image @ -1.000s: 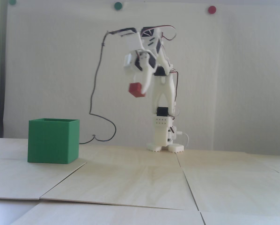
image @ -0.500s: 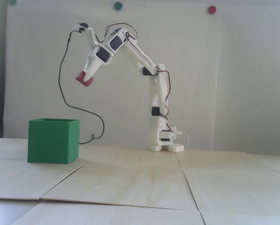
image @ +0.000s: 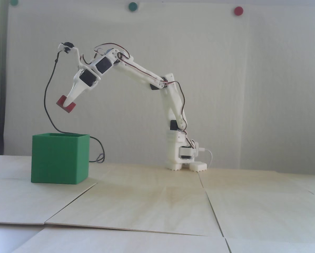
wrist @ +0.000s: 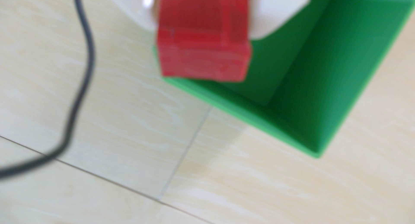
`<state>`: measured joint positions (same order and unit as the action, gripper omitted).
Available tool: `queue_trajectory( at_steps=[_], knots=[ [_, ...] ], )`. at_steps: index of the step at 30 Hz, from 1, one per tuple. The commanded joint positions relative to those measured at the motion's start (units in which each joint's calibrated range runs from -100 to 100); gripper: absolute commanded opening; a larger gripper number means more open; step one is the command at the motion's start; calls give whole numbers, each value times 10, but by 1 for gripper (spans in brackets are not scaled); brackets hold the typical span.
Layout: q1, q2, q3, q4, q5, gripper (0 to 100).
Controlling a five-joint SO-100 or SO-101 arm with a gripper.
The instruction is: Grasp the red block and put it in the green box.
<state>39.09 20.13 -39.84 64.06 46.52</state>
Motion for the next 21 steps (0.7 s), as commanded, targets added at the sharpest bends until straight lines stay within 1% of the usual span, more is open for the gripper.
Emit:
queue_trajectory(
  at_steps=[1,6,16,21],
  knots=[
    [-31,-15,-18,-20,-6,2],
    [-37,-1,-52,-17,-6,2],
    [-40,87,-197,-15,-6,2],
    [-43,105,-226,-12,-6,2]
  ],
)
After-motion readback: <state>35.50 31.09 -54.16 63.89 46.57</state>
